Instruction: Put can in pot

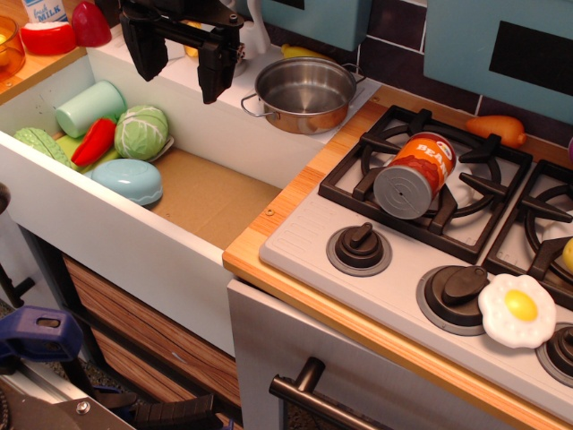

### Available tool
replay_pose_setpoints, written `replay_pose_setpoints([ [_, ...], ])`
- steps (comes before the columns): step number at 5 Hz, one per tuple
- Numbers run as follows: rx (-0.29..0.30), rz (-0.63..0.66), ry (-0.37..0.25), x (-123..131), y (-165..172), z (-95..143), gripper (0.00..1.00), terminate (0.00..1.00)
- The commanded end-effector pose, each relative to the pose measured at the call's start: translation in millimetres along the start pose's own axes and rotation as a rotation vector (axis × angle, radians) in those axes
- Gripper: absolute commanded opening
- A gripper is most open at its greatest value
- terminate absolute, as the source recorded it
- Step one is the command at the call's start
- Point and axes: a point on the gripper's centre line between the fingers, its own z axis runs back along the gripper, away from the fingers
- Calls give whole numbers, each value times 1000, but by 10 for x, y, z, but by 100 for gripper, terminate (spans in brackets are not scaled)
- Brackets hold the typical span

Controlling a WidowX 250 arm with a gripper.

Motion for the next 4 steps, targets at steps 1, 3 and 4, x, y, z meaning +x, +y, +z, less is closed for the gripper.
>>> replay_pose_setpoints([
  [1,0,0,0,0,0,0,100,0],
  [3,44,15,-41,436,-1040,312,100,0],
  [4,49,6,-44,525,-1430,478,100,0],
])
